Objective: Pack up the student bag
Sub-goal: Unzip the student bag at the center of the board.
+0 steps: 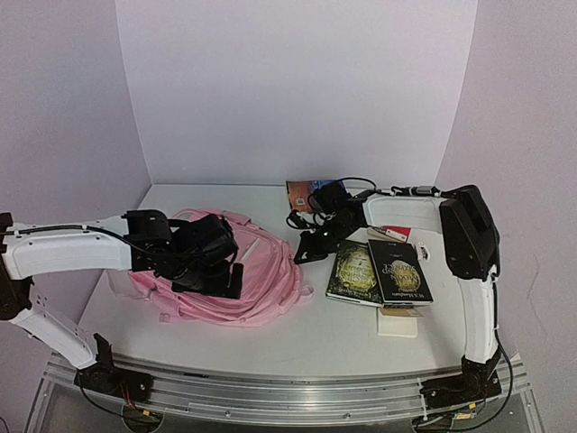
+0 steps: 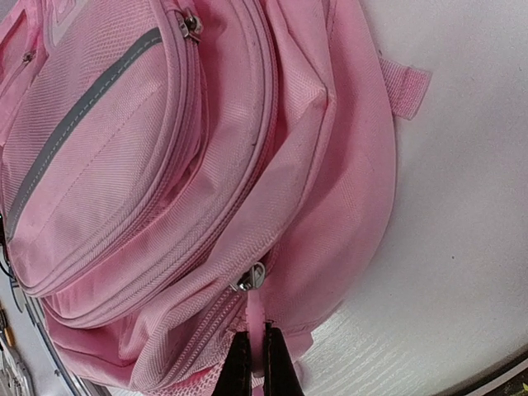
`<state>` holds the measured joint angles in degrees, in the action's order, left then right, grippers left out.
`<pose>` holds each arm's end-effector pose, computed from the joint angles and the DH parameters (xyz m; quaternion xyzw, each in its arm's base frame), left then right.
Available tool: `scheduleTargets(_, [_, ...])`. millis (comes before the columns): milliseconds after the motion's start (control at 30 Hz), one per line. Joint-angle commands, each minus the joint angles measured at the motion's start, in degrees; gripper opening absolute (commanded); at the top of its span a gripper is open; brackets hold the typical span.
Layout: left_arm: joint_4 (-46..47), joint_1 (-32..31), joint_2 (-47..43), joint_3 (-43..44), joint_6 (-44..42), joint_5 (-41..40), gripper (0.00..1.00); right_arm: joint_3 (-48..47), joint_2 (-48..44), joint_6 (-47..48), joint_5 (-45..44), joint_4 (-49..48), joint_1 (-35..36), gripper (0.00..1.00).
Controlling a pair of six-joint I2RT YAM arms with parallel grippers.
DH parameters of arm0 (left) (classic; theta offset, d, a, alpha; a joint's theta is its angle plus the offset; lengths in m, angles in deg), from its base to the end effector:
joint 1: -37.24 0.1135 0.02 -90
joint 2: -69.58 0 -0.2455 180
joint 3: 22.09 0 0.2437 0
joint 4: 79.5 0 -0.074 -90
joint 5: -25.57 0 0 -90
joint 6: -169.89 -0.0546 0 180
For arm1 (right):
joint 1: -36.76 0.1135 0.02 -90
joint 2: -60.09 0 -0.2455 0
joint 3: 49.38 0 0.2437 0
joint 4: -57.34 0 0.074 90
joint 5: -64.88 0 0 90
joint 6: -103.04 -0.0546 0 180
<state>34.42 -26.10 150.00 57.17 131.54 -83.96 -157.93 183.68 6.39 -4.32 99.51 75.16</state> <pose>0.1381 -0.2343 0.2350 0.0651 0.9645 -0.0746 0.2447 0.3476 0.3002 0.1496 -0.3071 0.8937 0.2663 0.1901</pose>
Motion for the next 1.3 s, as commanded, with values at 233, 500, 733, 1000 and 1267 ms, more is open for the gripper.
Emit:
scheduleTargets(233, [12.7,-0.6,7.1,5.2,-30.9,3.7,0.88,1.0,-0.1,0.2,3.9,1.1,-1.0,0.00])
scheduleTargets(500, [10.9,1.6,16.2,10.0,-33.3,1.8,0.74,1.6,-0.6,0.0,4.3,1.0,-0.9,0.00])
scheduleTargets(733, [9.7,3.6,19.5,10.2,-32.7,-2.1,0.52,1.6,-0.6,-0.1,5.2,1.0,-0.9,0.00])
scheduleTargets(1000, [6.2,4.8,21.1,11.5,-31.8,-3.8,0.46,2.1,-0.6,0.0,4.9,1.0,-1.0,0.00])
scheduleTargets(1267, [6.4,4.8,20.3,11.8,-32.2,1.0,0.47,2.5,-0.4,0.0,4.9,0.9,-0.9,0.00])
